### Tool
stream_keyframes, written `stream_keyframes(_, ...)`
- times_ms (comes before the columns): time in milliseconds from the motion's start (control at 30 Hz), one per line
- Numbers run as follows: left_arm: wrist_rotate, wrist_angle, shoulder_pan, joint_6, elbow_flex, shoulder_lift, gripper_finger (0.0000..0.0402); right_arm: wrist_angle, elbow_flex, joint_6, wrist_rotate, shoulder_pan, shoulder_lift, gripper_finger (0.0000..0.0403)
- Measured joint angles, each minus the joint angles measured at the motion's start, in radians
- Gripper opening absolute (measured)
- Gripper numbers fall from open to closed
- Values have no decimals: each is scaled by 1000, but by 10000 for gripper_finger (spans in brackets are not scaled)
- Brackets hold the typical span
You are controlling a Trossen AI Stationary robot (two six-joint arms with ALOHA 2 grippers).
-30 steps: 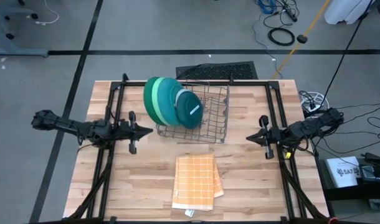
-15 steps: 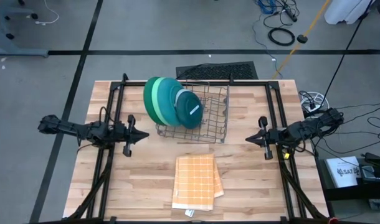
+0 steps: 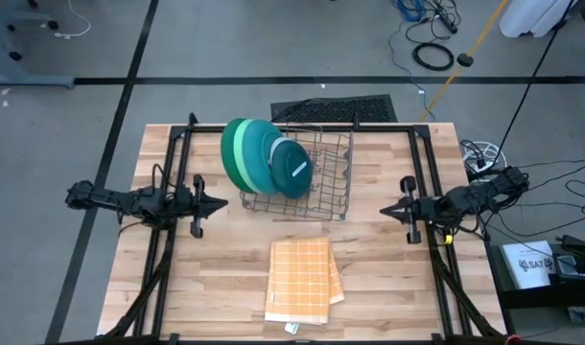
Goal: Sort dishes
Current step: Return to Home Position
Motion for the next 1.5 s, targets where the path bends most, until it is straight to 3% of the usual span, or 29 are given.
stream_keyframes(133,13,-3,0,-6,0,0,5,26,0,-11,17,-12,0,0)
stream_keyframes(433,13,-5,0,-22,0,0,6,-39,0,235,12,-12,2,0)
stream_keyframes(1500,12,-7,0,-22,-2,0,6,-44,0,220,13,-12,2,0)
